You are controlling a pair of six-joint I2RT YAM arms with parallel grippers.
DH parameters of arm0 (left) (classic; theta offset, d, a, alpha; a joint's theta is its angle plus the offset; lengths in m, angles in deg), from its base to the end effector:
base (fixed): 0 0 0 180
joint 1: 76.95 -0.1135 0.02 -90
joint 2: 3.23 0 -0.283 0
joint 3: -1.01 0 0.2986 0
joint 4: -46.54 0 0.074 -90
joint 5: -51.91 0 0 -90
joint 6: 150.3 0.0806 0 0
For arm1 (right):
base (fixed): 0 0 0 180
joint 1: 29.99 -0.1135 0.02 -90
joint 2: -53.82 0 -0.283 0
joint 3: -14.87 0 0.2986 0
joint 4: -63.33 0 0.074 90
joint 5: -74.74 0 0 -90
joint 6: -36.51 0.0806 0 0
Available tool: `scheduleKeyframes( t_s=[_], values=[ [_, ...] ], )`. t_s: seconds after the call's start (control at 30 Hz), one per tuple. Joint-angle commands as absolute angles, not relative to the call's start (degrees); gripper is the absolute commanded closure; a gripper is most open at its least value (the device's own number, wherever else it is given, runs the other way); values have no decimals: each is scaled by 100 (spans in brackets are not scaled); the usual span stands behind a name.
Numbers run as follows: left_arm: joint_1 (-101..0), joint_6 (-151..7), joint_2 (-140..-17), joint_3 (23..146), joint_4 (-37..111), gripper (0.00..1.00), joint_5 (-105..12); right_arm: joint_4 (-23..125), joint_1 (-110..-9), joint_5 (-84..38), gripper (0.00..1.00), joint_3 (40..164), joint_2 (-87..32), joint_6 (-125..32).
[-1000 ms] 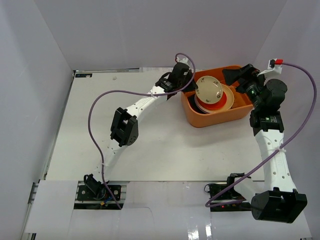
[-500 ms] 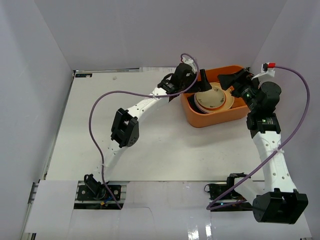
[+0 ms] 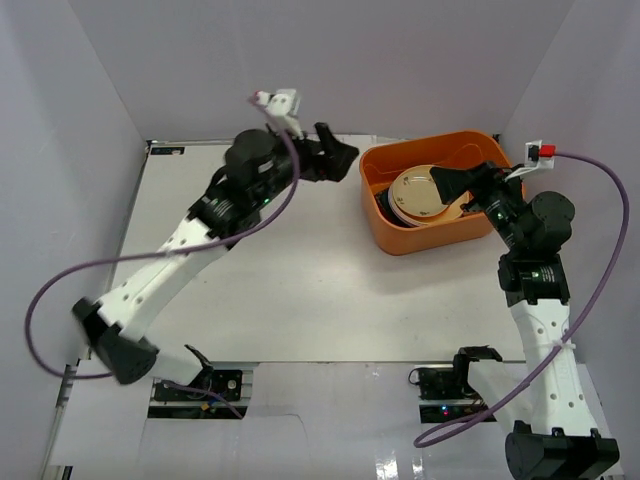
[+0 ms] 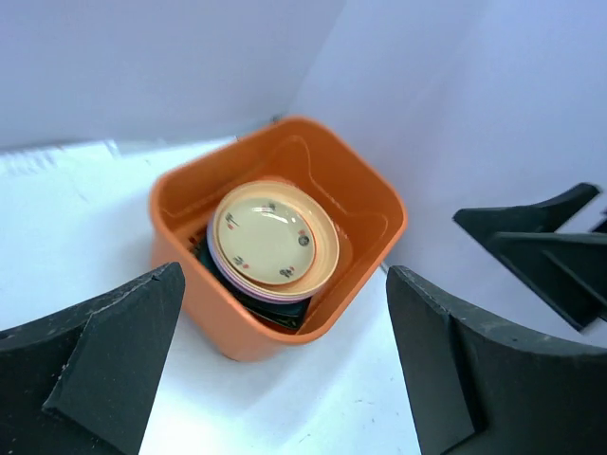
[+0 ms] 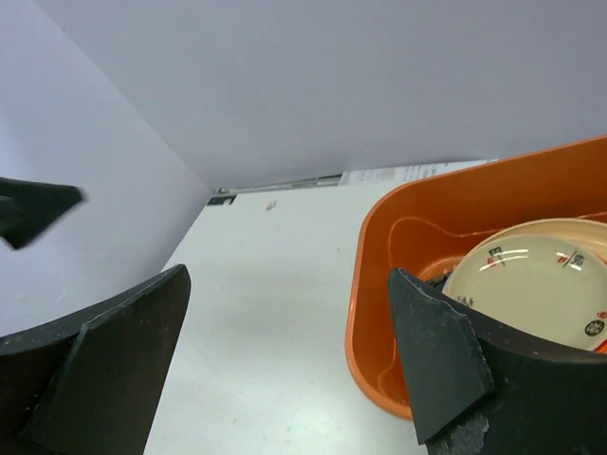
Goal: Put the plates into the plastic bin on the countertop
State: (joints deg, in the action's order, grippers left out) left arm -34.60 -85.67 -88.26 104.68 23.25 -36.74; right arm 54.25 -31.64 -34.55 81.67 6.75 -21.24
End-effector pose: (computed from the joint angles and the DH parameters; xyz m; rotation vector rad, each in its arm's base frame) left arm 0.3209 -0.2899 0.4783 0.2365 1.7111 -0.8704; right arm 0.2549 0.0340 0.4492 0.0931 1.4311 0.7222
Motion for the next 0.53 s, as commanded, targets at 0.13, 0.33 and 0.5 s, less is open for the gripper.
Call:
scheduleKeyframes(
  t_s=[0.13, 0.33, 0.5],
  values=[
    [-3485, -8315, -5731, 7626, 1818, 2, -2587, 5657, -3192, -3945, 10, 7762, 1890, -2414],
    [-3485, -8517, -4156, 6561, 1501, 2, -2438, 5903, -3183, -3416, 10, 7368, 2473, -2519],
    [-3485, -8403, -3908, 6463, 1491, 2, -2472, 5764, -3192, -3539, 10, 7620, 2263, -2536]
  ],
)
